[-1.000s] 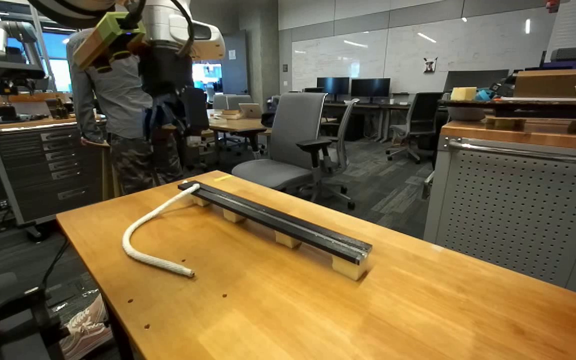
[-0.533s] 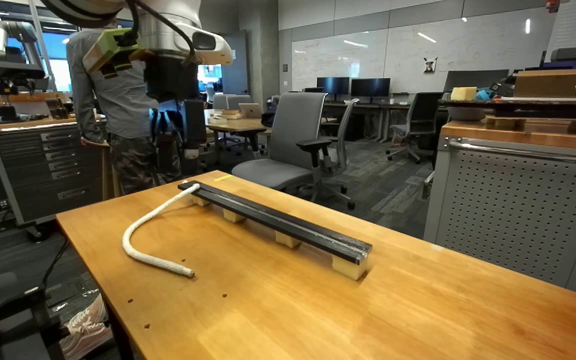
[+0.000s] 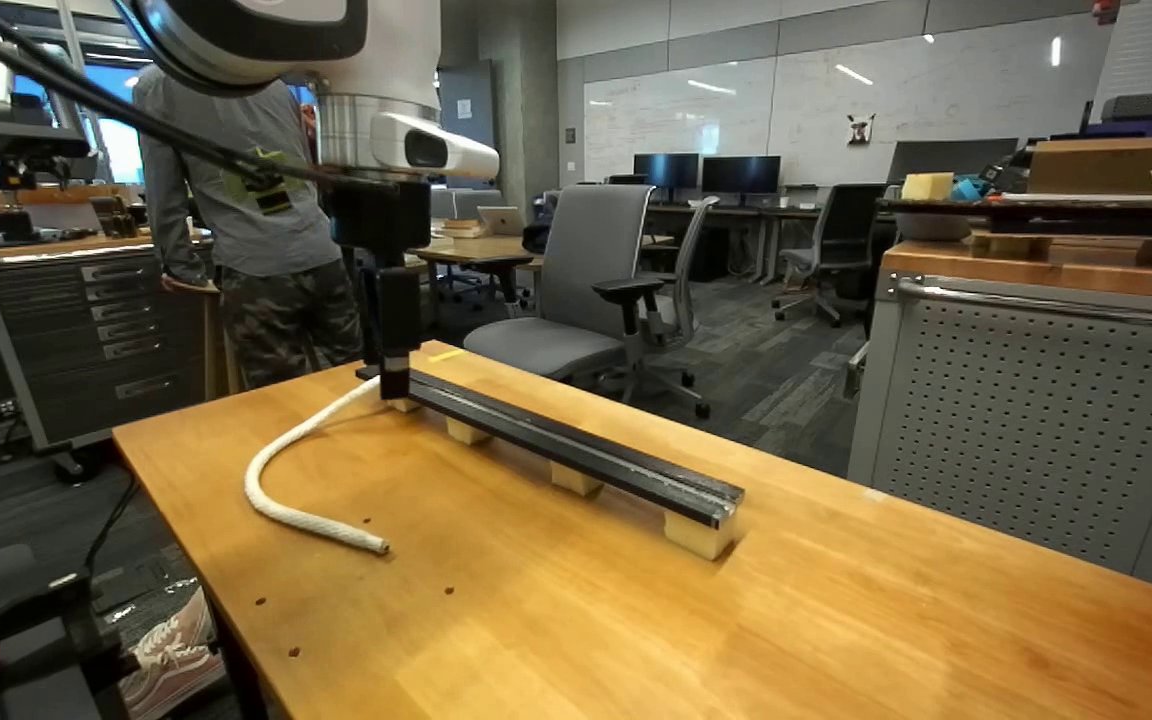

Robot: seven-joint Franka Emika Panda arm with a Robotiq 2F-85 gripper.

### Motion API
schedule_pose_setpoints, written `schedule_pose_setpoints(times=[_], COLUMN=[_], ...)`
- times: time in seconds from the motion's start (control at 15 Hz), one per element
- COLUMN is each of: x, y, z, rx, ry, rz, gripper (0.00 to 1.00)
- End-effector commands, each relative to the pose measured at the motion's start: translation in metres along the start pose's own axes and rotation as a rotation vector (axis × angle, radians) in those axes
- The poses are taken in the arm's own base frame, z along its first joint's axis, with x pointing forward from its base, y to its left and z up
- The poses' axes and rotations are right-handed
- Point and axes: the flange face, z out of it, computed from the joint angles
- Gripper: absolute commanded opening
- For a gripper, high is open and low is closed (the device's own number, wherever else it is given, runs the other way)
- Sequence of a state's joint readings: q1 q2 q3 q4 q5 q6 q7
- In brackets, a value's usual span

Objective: Pick up the white rope and put it in between the black object.

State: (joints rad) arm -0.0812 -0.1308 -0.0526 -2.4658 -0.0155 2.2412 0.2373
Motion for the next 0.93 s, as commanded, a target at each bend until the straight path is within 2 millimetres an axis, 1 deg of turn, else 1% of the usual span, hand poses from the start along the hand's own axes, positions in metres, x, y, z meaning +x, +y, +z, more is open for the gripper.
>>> schedule_pose_setpoints(times=[0.0,0.2,0.47,0.67,0.87], x=[0.002,0.004,0.013,0.018,0.018], y=[-0.006,-0.012,-0.017,-0.020,-0.025], z=[0.024,0.044,0.065,0.085,0.105], rx=[-0.001,0.006,0.050,0.086,0.107], ry=[-0.013,-0.026,-0.026,-0.046,-0.076], rz=[0.107,0.193,0.313,0.380,0.426], gripper=[1.00,1.00,1.00,1.00,1.00])
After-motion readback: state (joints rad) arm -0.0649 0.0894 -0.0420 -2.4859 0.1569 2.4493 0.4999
